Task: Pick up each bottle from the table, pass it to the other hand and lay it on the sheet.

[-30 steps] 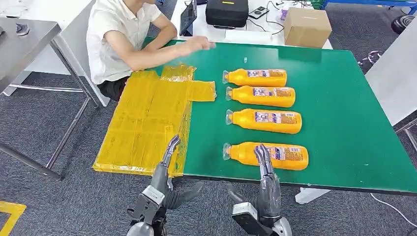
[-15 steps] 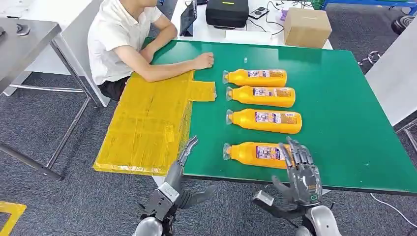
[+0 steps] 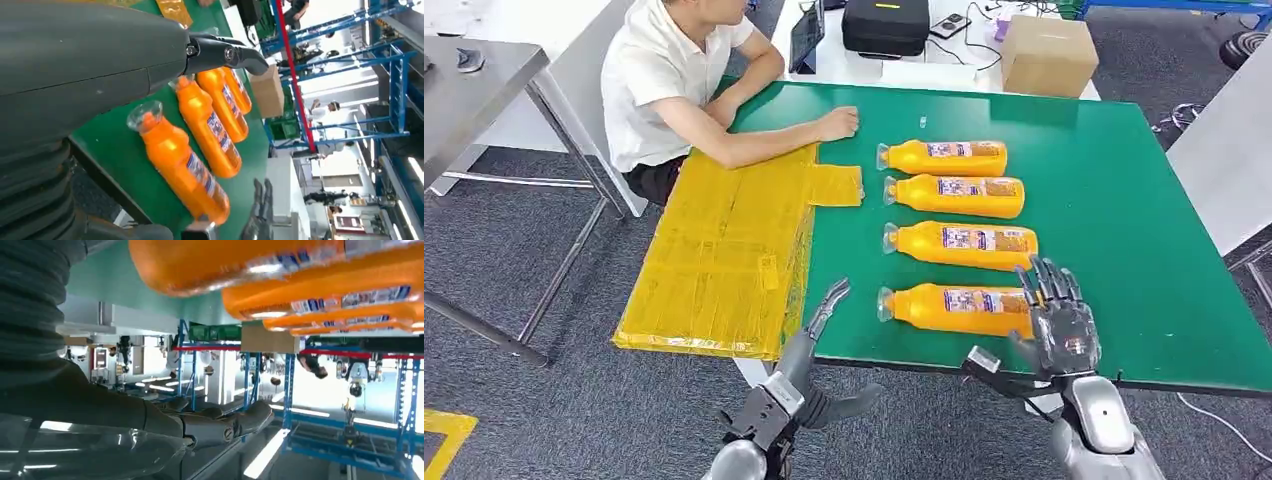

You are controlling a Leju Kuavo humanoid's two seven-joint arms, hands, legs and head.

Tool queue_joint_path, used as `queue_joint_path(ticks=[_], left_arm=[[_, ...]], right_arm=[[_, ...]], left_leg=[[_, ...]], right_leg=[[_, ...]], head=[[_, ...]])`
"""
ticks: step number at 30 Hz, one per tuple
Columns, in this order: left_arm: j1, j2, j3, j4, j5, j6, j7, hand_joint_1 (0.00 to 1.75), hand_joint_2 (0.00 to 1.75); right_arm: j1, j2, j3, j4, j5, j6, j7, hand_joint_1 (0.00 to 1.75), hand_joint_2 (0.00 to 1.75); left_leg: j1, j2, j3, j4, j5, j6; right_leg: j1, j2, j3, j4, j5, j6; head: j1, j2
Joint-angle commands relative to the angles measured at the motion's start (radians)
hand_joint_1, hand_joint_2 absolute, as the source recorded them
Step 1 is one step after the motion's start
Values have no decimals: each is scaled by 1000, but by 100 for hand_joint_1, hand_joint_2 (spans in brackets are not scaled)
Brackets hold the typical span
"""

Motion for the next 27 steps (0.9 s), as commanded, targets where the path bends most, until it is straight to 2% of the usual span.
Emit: queue_joint_path(ticks=[1,7,15,18,19,20,21,27], left_arm=[[-42,15,-30,67,26,-7,8,0,175],[-43,16,-30,66,49,-29,20,0,175],[-45,17,-35,63,58,-40,26,0,175],[-49,16,-36,64,61,-41,26,0,175],[-51,15,-37,64,62,-42,26,0,175],[-53,15,-38,65,63,-43,25,0,175],[-54,15,-39,65,64,-44,24,0,175],[-56,15,-39,67,66,-45,24,0,175]], right_arm=[[-162,19,114,350,-67,37,1,0,175],[-181,32,138,437,-108,98,-6,0,175],[-180,38,152,457,-149,132,-28,0,175],[-193,38,158,489,-156,158,-21,0,175],[-199,36,158,501,-170,171,-36,23,175],[-206,28,161,520,-183,196,-46,169,175],[-213,22,167,532,-186,223,-46,175,175],[-212,21,166,545,-199,224,-50,175,175]], left_leg=[[1,3,6,-1,-2,-2],[1,2,6,-2,-2,-2],[1,1,4,-1,-1,-1],[2,1,8,-1,-1,-3],[2,1,8,-1,-1,-2],[2,1,8,-1,-1,-2],[2,1,9,-1,-1,-2],[2,2,13,-1,0,-2]], right_leg=[[1,4,6,-2,-1,-3],[1,2,5,-2,-1,-2],[1,1,3,-1,0,-1],[2,1,7,-2,-1,-3],[2,1,7,-2,0,-3],[2,1,7,-2,0,-3],[1,1,8,-2,0,-3],[2,0,10,-2,0,-4]], head=[[-1,0],[0,0],[0,0],[0,0],[0,0],[0,0],[0,0],[0,0]])
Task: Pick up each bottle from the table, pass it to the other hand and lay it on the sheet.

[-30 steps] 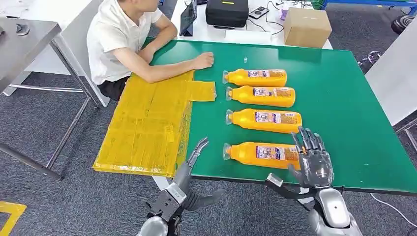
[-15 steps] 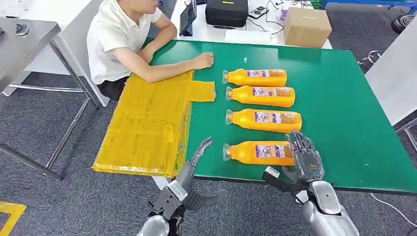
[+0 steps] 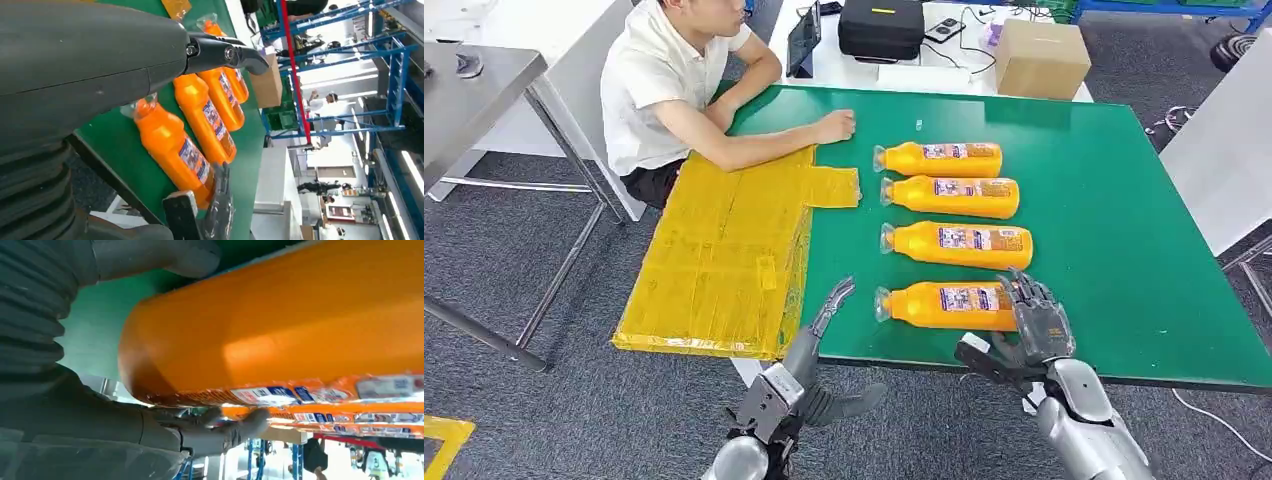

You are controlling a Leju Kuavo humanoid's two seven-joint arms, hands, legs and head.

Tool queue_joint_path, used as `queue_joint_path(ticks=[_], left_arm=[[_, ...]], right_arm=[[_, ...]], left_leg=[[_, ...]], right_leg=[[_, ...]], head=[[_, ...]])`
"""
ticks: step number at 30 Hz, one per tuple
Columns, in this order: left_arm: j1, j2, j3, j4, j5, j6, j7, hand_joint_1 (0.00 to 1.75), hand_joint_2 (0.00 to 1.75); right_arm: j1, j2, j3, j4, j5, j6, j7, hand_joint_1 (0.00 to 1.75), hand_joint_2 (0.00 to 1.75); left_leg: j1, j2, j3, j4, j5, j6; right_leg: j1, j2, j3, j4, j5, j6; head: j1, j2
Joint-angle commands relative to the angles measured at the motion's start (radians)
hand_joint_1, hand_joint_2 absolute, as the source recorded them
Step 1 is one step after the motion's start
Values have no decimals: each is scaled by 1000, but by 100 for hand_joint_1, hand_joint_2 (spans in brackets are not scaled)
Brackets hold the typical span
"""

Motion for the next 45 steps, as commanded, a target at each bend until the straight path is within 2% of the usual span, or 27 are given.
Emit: queue_joint_path(ticks=[1,8,13,16,17,21,25,29,31,33,36,45], left_arm=[[-37,15,-25,58,6,1,5,0,175],[-39,13,-27,59,6,0,5,0,175],[-40,13,-28,61,14,1,-1,0,175],[-32,4,-13,57,48,2,-12,0,175],[-27,2,-1,54,95,-12,-16,0,175],[-16,-17,31,62,245,-24,-7,0,175],[3,-27,51,53,351,-6,-19,0,175],[4,-19,46,38,360,-1,-14,0,175],[20,-39,88,27,401,42,-24,0,175],[41,-29,100,-35,426,89,-59,0,175],[54,-5,79,-61,455,70,-27,0,175],[54,-4,71,-47,457,69,-29,0,175]], right_arm=[[-7,11,43,146,-16,41,-4,175,175],[-7,12,39,151,-23,45,-5,175,175],[13,29,4,127,-117,47,-66,175,175],[44,79,-66,55,-277,70,-173,175,175],[58,107,-81,-3,-341,112,-205,175,175],[93,163,-91,-176,-463,114,-230,175,175],[108,185,-73,-289,-528,127,-205,175,175],[112,179,-70,-293,-534,131,-200,175,175],[116,178,-72,-296,-539,125,-198,175,175],[135,190,-79,-321,-561,112,-189,173,175],[140,212,-90,-321,-595,108,-184,175,175],[137,214,-87,-312,-601,105,-188,175,175]], left_leg=[[1,-3,3,-1,0,-1],[2,-3,4,-1,0,-2],[2,-4,5,-2,0,-2],[2,-4,5,-2,0,-2],[2,-3,4,-2,0,-2],[2,1,3,-1,-1,-2],[2,1,1,-1,-1,-3],[2,-1,-2,0,0,-2],[3,-3,-2,-1,-1,-3],[3,-3,-3,0,-2,-2],[2,-3,-4,0,-1,-2],[2,-5,-5,-1,-1,-2]], right_leg=[[1,-3,3,-1,-1,-2],[1,-3,6,-2,-1,-2],[2,-3,7,-3,-1,-2],[2,-3,7,-3,-2,-2],[2,-2,6,-2,-1,-2],[2,2,4,-1,-1,-1],[2,2,1,1,-1,-2],[2,0,0,1,-2,-1],[3,0,1,0,-2,-1],[2,1,0,1,-3,-1],[2,1,-1,1,-2,-1],[2,-1,-2,0,-2,-1]], head=[[0,0],[1,0],[0,0],[0,0],[0,0],[0,0],[0,0],[0,0],[0,0],[0,0],[0,0],[0,0]])
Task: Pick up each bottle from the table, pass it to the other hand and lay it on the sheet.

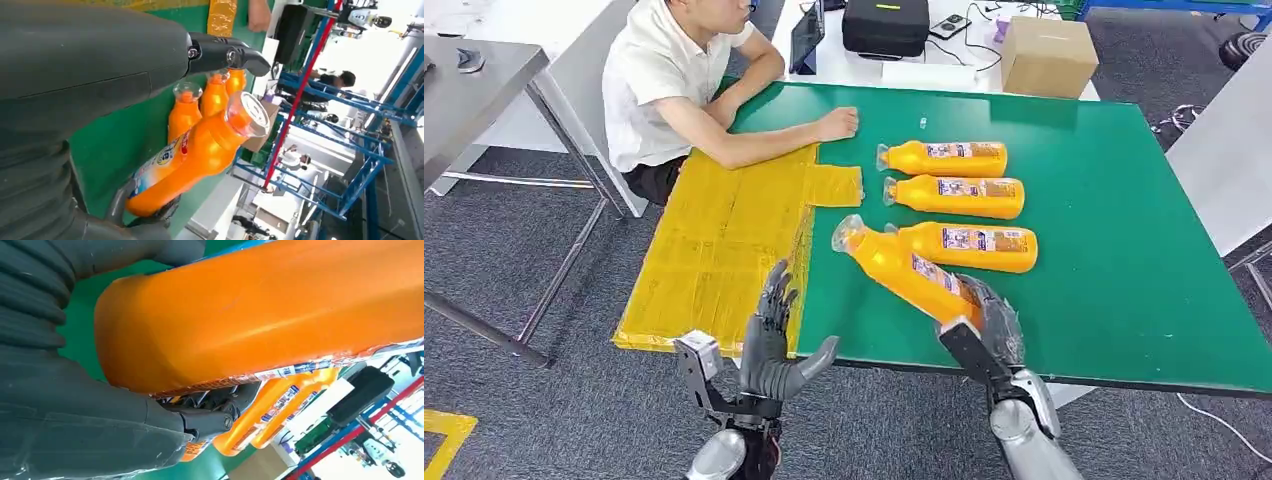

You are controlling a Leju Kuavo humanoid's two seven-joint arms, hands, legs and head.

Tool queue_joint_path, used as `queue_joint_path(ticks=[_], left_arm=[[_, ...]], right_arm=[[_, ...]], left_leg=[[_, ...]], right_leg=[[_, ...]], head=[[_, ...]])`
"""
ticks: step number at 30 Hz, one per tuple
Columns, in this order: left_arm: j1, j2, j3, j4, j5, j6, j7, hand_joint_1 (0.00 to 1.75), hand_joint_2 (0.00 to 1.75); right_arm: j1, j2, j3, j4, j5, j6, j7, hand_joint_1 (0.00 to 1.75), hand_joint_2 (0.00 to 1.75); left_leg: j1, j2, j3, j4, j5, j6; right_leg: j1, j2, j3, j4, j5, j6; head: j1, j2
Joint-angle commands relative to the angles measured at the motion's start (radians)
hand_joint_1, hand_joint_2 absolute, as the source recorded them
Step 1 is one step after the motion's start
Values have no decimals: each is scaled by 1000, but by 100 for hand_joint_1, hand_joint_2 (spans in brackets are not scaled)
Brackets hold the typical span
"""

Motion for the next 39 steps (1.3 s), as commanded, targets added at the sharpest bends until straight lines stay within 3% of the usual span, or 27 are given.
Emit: queue_joint_path(ticks=[1,5,7,8,14,17,20,23,27,28,39], left_arm=[[14,13,-1,4,9,2,4,0,175],[32,16,-7,-29,22,25,-14,0,175],[32,20,-8,-28,90,2,36,0,175],[34,17,1,-19,162,-31,82,0,175],[9,28,-13,65,347,-178,183,0,175],[-19,17,-23,88,327,-104,164,0,175],[-33,11,-29,77,334,-107,169,0,175],[-36,16,-27,65,338,-106,163,0,175],[-52,19,-37,57,278,-70,106,0,175],[-53,18,-38,55,272,-67,102,0,175],[-52,12,-2,37,246,-48,65,0,175]], right_arm=[[-15,26,-25,4,-15,-9,-2,171,175],[7,63,-38,-11,-45,-52,-21,171,175],[13,90,-15,-24,-72,-57,-44,166,175],[20,102,12,-35,-84,-47,-57,157,175],[55,135,221,-81,-144,41,-89,148,175],[72,121,306,-126,-167,51,-92,136,175],[81,124,339,-149,-173,58,-100,148,175],[85,113,368,-160,-180,69,-98,148,175],[88,107,404,-135,-165,49,-95,136,175],[89,106,410,-132,-159,48,-97,141,175],[84,83,471,-73,-129,96,-67,134,175]], left_leg=[[1,1,4,0,-2,-2],[1,1,3,-1,-1,-2],[1,2,5,-1,-3,-2],[1,2,3,-1,-2,-2],[1,4,5,-2,-2,-3],[1,1,4,-1,-2,-2],[2,1,3,-1,-2,-2],[2,0,2,0,-1,-2],[1,0,1,-1,-1,-2],[2,0,3,-1,-2,-2],[2,0,1,-1,-1,-2]], right_leg=[[1,2,3,0,-2,-2],[1,2,3,-1,-1,-2],[1,3,4,0,-2,-3],[1,3,2,0,-1,-2],[1,4,3,-1,-1,-3],[1,2,2,0,-2,-3],[1,1,2,0,-2,-3],[1,0,1,0,-2,-3],[1,0,1,0,-2,-3],[2,0,2,-1,-2,-3],[1,0,1,-1,-2,-2]], head=[[0,0],[0,0],[0,0],[0,0],[0,0],[0,0],[0,0],[0,0],[0,0],[0,0],[0,0]])
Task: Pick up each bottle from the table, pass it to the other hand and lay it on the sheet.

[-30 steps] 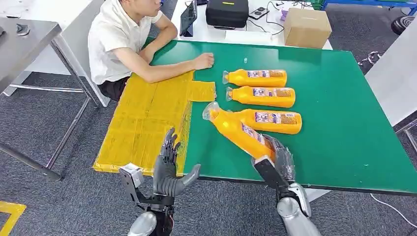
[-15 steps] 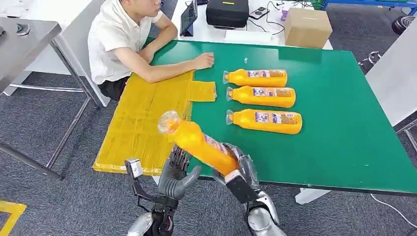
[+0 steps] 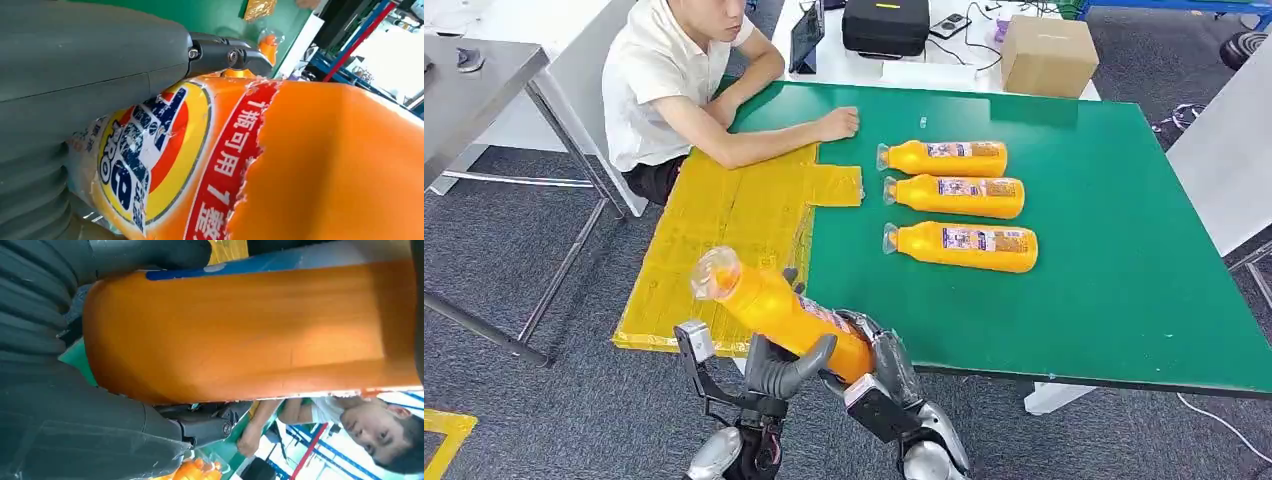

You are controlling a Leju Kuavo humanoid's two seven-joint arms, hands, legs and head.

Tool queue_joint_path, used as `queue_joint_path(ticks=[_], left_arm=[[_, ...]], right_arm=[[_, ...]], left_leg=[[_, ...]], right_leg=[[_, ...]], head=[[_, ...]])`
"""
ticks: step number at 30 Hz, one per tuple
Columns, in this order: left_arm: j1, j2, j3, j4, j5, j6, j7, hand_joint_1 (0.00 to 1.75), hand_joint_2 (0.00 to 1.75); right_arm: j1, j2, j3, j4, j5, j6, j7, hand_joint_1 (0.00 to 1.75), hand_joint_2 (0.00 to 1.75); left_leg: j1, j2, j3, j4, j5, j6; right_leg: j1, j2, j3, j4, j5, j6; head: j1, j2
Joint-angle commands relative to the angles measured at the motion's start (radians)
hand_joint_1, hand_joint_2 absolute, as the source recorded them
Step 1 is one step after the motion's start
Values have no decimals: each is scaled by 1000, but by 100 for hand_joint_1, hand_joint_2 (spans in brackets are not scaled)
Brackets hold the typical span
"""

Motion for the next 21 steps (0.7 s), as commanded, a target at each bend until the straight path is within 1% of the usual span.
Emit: queue_joint_path(ticks=[1,2,3,4,5,6,10,11,12,14,16,17,18,19,20,21], left_arm=[[-37,8,21,17,-17,17,-26,33,175],[-36,10,25,8,-29,24,-37,171,175],[-36,10,28,3,-30,23,-37,175,175],[-34,10,34,-6,-29,24,-35,175,175],[-29,9,42,-15,-30,23,-35,175,175],[-25,9,48,-20,-28,19,-32,175,175],[-11,13,61,-30,-19,5,-21,175,175],[-10,13,64,-31,-19,5,-21,175,175],[-10,17,63,-35,-34,2,-33,175,175],[-11,19,65,-35,-34,2,-33,175,175],[-11,19,65,-35,-34,2,-33,175,175],[-11,17,67,-38,-40,3,-40,175,175],[-7,16,77,-44,-56,2,-51,175,175],[-6,15,85,-48,-72,14,-57,161,175],[-4,15,94,-51,-80,30,-54,79,175],[-8,20,98,-50,-117,80,-52,73,175]], right_arm=[[-14,-38,77,76,13,32,15,133,175],[-12,-39,81,87,16,38,22,129,175],[-12,-40,83,92,19,40,24,133,175],[-11,-40,84,102,21,43,25,99,175],[-9,-37,78,107,19,42,26,44,175],[-5,-33,71,107,15,45,27,0,175],[3,-32,58,108,14,44,35,0,175],[6,-31,56,107,15,41,34,0,0],[12,-30,52,106,15,37,32,0,0],[15,-30,52,106,16,35,31,0,0],[15,-30,52,106,16,35,31,0,0],[17,-30,51,101,17,30,29,0,0],[24,-29,44,97,23,13,26,0,0],[31,-29,38,91,33,-13,19,0,0],[39,-29,32,85,40,-41,13,0,0],[54,-31,20,66,36,-78,-1,0,0]], left_leg=[[1,-1,5,-1,-2,-2],[1,-1,4,-1,-1,-1],[1,-1,2,-1,-1,-1],[1,-1,4,-1,-1,-2],[1,-1,3,-1,-1,-1],[1,-1,2,-1,-1,-1],[1,-1,5,-1,-2,-2],[1,-1,4,-1,-1,-2],[1,0,6,-1,-2,-3],[1,-1,2,-1,0,-1],[1,-1,5,-1,-2,-2],[1,0,2,-1,-1,-1],[0,-1,2,-1,-1,-1],[1,-1,5,-1,-2,-2],[1,-1,3,-1,-1,-2],[1,-1,5,-1,-2,-2]], right_leg=[[1,0,5,-1,-2,-2],[0,0,4,-1,-1,-2],[1,0,3,-1,-1,-1],[1,-1,5,-1,-2,-2],[1,-1,4,-1,-1,-2],[1,-1,3,-1,-1,-1],[1,0,5,-1,-2,-2],[1,0,4,-1,-1,-2],[1,1,6,-1,-2,-3],[1,-1,3,-1,-1,-1],[1,0,5,-1,-2,-2],[1,0,2,-1,-1,-1],[0,0,2,-1,-1,-1],[1,-1,5,-1,-2,-2],[1,0,4,-1,-1,-2],[1,0,5,-1,-2,-3]], head=[[0,0],[0,0],[0,0],[0,0],[0,0],[0,0],[1,0],[0,0],[0,0],[0,0],[0,0],[0,0],[0,0],[0,0],[0,0],[0,0]])
